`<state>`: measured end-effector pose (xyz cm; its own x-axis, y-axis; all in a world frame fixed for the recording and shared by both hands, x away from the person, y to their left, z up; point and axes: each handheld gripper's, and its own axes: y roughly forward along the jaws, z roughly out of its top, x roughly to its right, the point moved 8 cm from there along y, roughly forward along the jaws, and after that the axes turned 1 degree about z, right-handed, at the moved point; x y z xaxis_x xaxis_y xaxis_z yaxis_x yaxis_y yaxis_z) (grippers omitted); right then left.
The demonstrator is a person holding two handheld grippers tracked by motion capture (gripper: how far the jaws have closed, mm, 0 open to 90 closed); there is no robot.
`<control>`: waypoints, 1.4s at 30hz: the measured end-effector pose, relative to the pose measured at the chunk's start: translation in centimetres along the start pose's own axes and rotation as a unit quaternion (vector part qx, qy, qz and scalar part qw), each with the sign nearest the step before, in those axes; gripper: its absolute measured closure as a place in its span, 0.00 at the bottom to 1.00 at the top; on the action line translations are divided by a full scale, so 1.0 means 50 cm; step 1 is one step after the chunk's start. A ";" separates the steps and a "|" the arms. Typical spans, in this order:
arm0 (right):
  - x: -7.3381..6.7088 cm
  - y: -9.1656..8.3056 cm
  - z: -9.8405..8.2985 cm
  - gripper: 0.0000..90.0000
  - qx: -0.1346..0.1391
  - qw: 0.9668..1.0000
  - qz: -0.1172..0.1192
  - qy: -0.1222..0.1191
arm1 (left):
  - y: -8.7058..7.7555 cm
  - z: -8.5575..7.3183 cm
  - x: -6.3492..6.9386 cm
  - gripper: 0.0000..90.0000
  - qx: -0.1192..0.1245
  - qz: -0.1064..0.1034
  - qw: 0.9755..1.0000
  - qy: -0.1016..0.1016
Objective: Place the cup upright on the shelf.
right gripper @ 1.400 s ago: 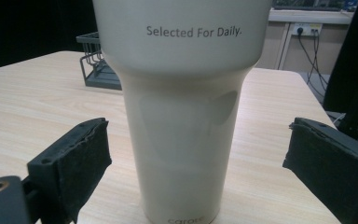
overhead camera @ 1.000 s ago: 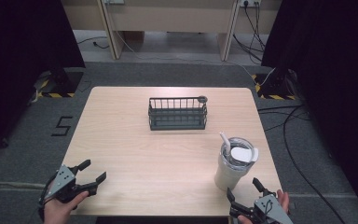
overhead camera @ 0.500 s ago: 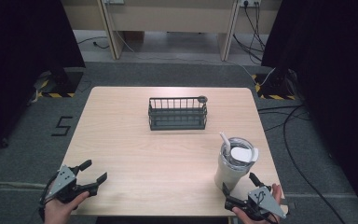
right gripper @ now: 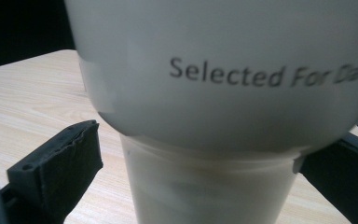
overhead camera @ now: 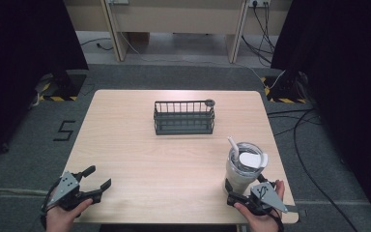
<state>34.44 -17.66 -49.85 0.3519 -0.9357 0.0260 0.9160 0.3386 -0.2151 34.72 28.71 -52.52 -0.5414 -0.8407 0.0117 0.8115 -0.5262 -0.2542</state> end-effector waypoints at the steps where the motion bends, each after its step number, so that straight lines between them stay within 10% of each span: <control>1: 0.000 0.002 -0.001 0.01 0.000 1.000 0.000 0.002 | 0.000 0.000 0.000 0.20 0.000 0.000 1.000 0.000; 42: 0.010 0.040 -0.003 0.12 -0.003 1.000 -0.006 0.011 | 0.002 0.000 0.004 0.21 -0.001 -0.006 1.000 -0.002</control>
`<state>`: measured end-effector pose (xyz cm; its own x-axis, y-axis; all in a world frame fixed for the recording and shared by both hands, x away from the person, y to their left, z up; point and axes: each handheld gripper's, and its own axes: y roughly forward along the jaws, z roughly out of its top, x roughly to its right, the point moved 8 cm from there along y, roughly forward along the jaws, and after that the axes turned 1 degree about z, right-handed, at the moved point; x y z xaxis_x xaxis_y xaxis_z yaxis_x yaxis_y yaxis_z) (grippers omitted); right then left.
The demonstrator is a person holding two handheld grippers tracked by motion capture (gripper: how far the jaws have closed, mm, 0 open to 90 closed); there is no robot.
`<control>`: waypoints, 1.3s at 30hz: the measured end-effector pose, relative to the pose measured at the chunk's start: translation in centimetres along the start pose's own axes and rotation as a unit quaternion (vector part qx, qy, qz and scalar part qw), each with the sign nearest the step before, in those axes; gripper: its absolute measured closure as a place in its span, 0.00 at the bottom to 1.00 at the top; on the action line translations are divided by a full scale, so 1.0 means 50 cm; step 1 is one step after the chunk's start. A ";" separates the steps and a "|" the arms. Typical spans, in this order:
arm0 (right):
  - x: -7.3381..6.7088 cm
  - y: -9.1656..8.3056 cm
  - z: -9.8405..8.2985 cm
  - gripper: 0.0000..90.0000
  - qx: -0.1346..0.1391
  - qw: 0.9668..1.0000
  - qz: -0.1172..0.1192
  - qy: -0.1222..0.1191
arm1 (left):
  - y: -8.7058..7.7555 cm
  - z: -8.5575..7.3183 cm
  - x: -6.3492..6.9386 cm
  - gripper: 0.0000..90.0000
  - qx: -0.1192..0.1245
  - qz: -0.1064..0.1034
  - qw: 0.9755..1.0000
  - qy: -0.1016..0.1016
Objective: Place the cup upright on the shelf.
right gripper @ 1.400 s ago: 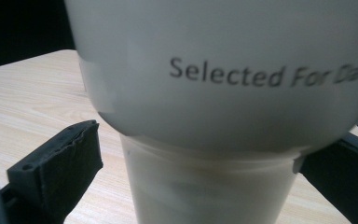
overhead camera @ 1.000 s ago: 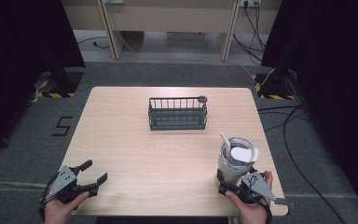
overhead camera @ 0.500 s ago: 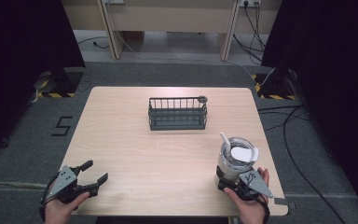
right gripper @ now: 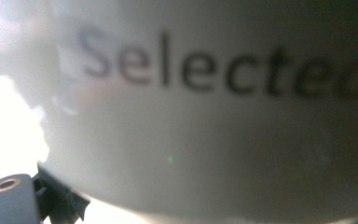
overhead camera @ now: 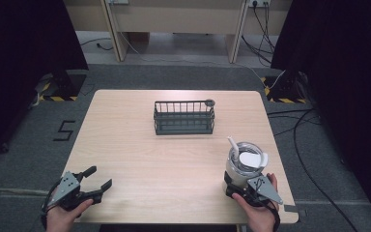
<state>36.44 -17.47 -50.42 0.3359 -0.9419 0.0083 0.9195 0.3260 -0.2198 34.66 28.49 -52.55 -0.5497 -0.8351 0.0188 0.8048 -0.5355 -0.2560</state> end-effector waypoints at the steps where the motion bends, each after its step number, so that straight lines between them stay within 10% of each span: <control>1: 0.000 0.000 0.000 0.12 -0.001 1.000 0.001 0.000 | 0.000 0.000 0.000 0.21 0.000 0.000 1.000 0.000; 39: 0.008 0.015 0.054 0.12 0.006 1.000 -0.005 -0.008 | 0.000 0.000 -0.002 0.21 0.002 0.001 1.000 -0.008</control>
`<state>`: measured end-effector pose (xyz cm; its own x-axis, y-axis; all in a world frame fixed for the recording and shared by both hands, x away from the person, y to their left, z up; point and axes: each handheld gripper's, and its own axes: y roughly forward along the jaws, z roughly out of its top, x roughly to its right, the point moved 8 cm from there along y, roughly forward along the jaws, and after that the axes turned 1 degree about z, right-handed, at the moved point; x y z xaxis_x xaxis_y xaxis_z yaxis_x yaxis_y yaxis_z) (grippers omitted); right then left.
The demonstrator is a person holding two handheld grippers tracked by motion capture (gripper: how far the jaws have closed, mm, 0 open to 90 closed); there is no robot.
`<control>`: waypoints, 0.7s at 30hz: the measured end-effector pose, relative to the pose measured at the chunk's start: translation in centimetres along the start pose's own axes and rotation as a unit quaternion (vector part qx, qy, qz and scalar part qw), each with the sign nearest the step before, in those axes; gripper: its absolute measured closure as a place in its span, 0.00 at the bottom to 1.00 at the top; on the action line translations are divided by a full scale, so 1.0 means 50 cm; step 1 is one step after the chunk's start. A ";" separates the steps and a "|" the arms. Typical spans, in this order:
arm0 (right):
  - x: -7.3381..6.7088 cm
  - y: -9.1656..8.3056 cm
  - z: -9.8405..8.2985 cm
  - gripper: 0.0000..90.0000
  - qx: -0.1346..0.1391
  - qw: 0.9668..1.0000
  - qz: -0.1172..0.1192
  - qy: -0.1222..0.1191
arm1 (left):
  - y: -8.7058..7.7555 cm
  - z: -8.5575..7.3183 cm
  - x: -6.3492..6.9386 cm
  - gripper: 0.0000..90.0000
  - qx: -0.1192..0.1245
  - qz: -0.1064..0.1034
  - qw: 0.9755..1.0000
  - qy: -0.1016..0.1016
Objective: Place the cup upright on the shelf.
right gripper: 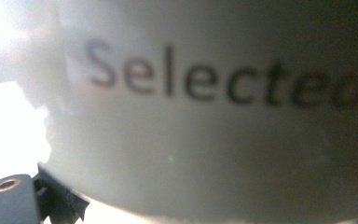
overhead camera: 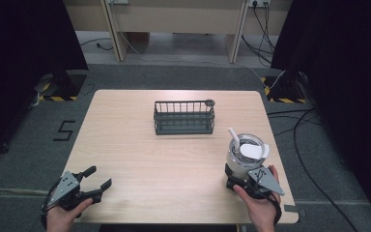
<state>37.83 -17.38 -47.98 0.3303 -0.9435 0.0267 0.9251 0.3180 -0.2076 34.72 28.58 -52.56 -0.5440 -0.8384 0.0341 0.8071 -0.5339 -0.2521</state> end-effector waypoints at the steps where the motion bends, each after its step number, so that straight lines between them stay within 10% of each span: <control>1: -0.001 0.001 0.002 0.12 0.000 1.000 0.001 0.002 | 0.000 0.000 0.000 0.21 -0.001 0.000 1.000 0.001; 21: -0.010 0.032 0.053 0.12 0.015 1.000 0.009 0.000 | -0.001 0.000 -0.001 0.22 0.001 -0.001 1.000 -0.004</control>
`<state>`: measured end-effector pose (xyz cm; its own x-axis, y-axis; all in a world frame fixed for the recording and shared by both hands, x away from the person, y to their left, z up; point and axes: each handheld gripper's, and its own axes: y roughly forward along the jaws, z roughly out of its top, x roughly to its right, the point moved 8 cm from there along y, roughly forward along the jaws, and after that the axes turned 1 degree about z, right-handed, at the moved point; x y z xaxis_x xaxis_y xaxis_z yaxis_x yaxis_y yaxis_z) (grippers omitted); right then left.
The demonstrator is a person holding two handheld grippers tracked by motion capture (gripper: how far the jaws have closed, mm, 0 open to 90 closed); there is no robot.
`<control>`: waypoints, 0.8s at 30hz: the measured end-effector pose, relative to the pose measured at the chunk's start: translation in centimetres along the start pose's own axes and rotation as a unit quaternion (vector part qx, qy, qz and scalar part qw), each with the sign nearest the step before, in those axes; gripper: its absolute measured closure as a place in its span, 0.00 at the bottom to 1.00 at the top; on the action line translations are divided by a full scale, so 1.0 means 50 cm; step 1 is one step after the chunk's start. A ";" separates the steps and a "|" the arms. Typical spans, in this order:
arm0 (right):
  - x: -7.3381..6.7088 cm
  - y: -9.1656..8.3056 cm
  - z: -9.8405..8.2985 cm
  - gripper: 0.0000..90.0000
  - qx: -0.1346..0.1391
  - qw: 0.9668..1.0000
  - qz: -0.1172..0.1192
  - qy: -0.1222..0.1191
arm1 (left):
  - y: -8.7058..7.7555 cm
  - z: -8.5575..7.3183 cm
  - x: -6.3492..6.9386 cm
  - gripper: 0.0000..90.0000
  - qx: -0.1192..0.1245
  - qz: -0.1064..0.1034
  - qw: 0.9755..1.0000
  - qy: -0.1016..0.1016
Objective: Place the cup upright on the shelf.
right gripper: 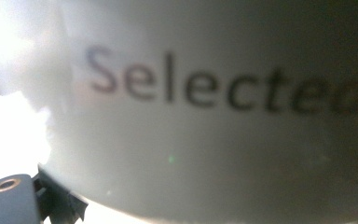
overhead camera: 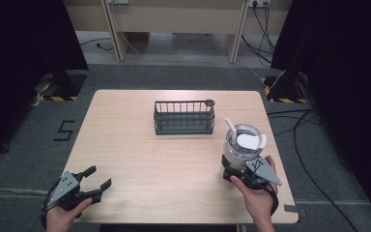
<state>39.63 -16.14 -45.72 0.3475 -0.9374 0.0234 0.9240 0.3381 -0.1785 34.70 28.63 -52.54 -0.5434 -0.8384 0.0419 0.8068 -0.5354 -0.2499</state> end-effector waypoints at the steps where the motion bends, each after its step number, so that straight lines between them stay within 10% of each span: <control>1: 0.000 0.002 0.003 0.12 0.001 1.000 0.000 -0.003 | 0.000 0.000 0.000 0.22 0.000 0.000 1.000 0.000; 24: -0.017 0.059 0.048 0.12 0.013 1.000 0.011 0.006 | 0.000 0.000 0.001 0.22 0.003 -0.003 1.000 -0.007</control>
<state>42.41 -14.14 -43.92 0.3659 -0.9306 0.0074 0.9201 0.3605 -0.1531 34.69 28.60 -52.52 -0.5453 -0.8363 0.0572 0.8046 -0.5414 -0.2439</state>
